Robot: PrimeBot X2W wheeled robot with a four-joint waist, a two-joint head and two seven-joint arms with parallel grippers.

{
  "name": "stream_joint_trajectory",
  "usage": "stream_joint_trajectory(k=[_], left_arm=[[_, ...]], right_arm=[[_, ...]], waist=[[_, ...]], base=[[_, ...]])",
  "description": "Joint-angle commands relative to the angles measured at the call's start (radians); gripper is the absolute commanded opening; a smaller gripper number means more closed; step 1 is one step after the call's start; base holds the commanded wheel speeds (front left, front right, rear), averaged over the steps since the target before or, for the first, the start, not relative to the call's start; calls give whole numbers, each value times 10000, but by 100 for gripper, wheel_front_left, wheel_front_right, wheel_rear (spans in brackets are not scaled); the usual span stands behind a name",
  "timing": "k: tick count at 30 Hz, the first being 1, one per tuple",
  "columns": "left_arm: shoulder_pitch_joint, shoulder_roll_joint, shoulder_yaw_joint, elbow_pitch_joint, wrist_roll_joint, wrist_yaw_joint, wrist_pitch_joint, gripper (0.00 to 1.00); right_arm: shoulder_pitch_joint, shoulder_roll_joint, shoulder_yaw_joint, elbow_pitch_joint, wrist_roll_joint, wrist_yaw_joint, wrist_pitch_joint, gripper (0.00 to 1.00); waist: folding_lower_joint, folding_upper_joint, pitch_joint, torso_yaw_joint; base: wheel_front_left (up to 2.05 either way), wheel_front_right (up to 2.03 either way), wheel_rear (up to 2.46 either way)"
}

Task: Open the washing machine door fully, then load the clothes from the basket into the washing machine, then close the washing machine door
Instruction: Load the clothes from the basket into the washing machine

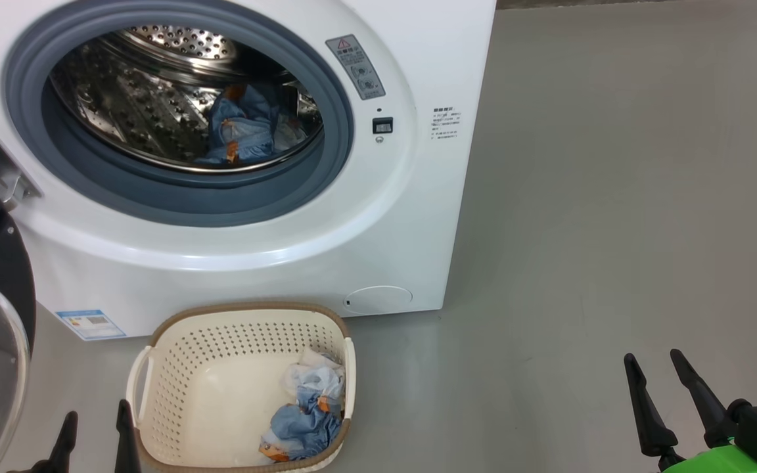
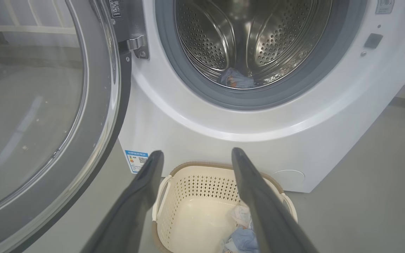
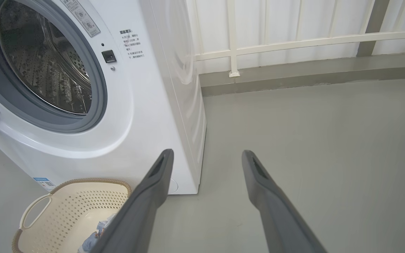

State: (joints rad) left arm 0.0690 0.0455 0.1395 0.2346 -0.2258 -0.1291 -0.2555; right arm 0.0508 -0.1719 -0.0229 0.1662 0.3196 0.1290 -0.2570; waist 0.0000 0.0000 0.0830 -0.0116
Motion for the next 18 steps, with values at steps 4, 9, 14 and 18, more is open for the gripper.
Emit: stream_joint_trajectory(k=[4,9,14,18], left_arm=[[-67,66,344,-391,55,-15,-63,100],[-142,56,356,-436,58,-15,-63,100],[-271,52,318,-426,49,-15,-63,100],[-476,50,189,-242,-2,-15,-63,100]], right_arm=[[-37,-190,145,-261,85,17,-48,100],[-91,-175,131,-269,78,17,-48,100],[-225,-135,126,-317,67,17,-48,100],[-411,-68,137,-371,43,17,-48,100]], waist=[[0,0,32,4],[0,0,89,-17],[0,0,322,-73],[0,0,624,-140]], base=[[0,0,0],[0,0,0],[0,0,0],[0,0,0]])
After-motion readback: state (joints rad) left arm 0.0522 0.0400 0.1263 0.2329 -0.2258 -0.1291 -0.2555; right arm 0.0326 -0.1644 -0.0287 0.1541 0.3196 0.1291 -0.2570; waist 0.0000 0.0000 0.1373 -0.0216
